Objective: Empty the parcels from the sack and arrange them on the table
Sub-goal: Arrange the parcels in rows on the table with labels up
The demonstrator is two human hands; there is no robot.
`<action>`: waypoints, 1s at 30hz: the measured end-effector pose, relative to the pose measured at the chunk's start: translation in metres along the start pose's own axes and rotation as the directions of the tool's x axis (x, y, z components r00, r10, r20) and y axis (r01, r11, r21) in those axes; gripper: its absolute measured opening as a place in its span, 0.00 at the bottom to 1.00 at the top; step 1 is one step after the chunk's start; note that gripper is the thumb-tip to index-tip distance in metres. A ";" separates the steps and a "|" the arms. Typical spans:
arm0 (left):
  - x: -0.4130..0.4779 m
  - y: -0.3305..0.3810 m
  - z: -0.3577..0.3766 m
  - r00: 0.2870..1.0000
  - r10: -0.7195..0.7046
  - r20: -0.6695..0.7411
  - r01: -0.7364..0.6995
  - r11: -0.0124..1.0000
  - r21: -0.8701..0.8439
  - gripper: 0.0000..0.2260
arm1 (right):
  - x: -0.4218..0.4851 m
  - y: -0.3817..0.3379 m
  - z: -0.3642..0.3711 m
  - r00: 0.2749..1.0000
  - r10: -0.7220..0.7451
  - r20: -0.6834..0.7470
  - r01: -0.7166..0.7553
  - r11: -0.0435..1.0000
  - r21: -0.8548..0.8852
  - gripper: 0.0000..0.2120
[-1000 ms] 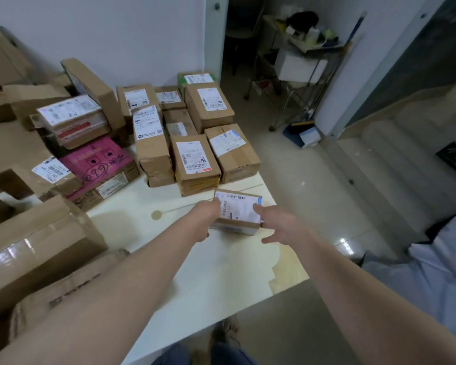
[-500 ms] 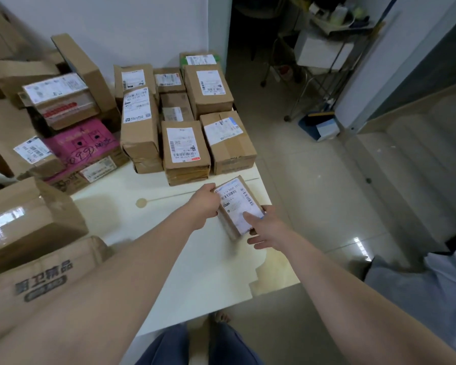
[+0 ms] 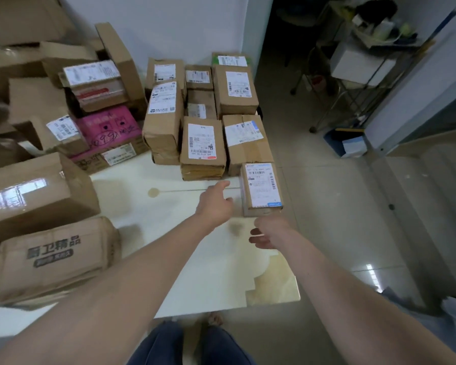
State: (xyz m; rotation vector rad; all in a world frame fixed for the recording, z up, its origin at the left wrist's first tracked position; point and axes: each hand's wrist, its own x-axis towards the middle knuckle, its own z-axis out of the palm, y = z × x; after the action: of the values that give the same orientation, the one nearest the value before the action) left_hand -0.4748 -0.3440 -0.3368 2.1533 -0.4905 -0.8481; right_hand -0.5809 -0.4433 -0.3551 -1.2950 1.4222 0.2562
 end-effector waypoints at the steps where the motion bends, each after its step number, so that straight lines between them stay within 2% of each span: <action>1: -0.001 -0.005 -0.007 0.998 0.008 -0.068 -0.004 0.998 0.060 0.22 | -0.003 -0.002 0.007 0.998 0.003 0.061 0.000 0.998 -0.064 0.07; 4: -0.010 -0.020 -0.034 0.963 0.020 -0.268 0.021 0.989 0.149 0.21 | -0.012 -0.014 0.034 0.983 -0.067 0.169 0.090 0.987 -0.134 0.05; 7: -0.025 -0.041 -0.070 0.884 0.024 -0.467 0.085 0.974 0.209 0.21 | -0.030 -0.029 0.070 0.962 -0.137 0.235 0.172 0.975 -0.139 0.05; 9: -0.035 -0.061 -0.100 0.801 -0.025 -0.598 0.195 0.955 0.222 0.22 | -0.042 -0.032 0.094 0.939 -0.170 0.298 0.222 0.963 -0.152 0.06; 12: -0.060 -0.097 -0.145 0.641 -0.155 -0.752 0.414 0.895 0.168 0.20 | -0.062 -0.030 0.133 0.899 -0.204 0.388 0.283 0.946 -0.159 0.09; 15: -0.088 -0.142 -0.184 0.494 -0.389 -0.778 0.609 0.793 -0.009 0.20 | -0.084 -0.022 0.174 0.873 -0.184 0.451 0.276 0.950 -0.147 0.18; 17: -0.104 -0.172 -0.204 0.449 -0.570 -0.688 0.683 0.716 -0.148 0.23 | -0.096 -0.013 0.200 0.855 -0.120 0.504 0.244 0.952 -0.186 0.26; 19: -0.114 -0.194 -0.214 0.466 -0.668 -0.580 0.692 0.684 -0.231 0.25 | -0.107 -0.004 0.221 0.831 -0.060 0.553 0.205 0.957 -0.204 0.30; 21: -0.119 -0.202 -0.218 0.536 -0.659 -0.528 0.649 0.721 -0.242 0.26 | -0.117 0.001 0.231 0.838 -0.053 0.543 0.162 0.975 -0.153 0.29; 23: -0.118 -0.197 -0.217 0.586 -0.644 -0.491 0.609 0.750 -0.257 0.28 | -0.122 0.000 0.228 0.904 -0.093 0.417 0.145 0.985 -0.095 0.30; 25: -0.115 -0.184 -0.211 0.672 -0.617 -0.410 0.549 0.786 -0.285 0.32 | -0.119 -0.003 0.212 0.957 -0.126 0.260 0.140 0.990 -0.035 0.33; 26: -0.115 -0.175 -0.205 0.716 -0.586 -0.380 0.491 0.809 -0.323 0.34 | -0.118 -0.005 0.200 0.971 -0.142 0.195 0.140 0.990 0.022 0.35; 28: -0.116 -0.156 -0.193 0.783 -0.514 -0.351 0.349 0.829 -0.437 0.31 | -0.113 -0.005 0.173 0.983 -0.163 0.084 0.144 0.970 0.196 0.35; 30: -0.113 -0.142 -0.181 0.816 -0.466 -0.341 0.265 0.827 -0.497 0.28 | -0.111 -0.001 0.147 0.987 -0.158 -0.015 0.154 0.932 0.329 0.34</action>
State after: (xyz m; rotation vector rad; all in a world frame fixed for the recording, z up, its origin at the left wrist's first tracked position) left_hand -0.4170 -0.0959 -0.3089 1.9540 0.3551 -0.5541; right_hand -0.5243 -0.2732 -0.3152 -1.1188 1.2794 -0.0801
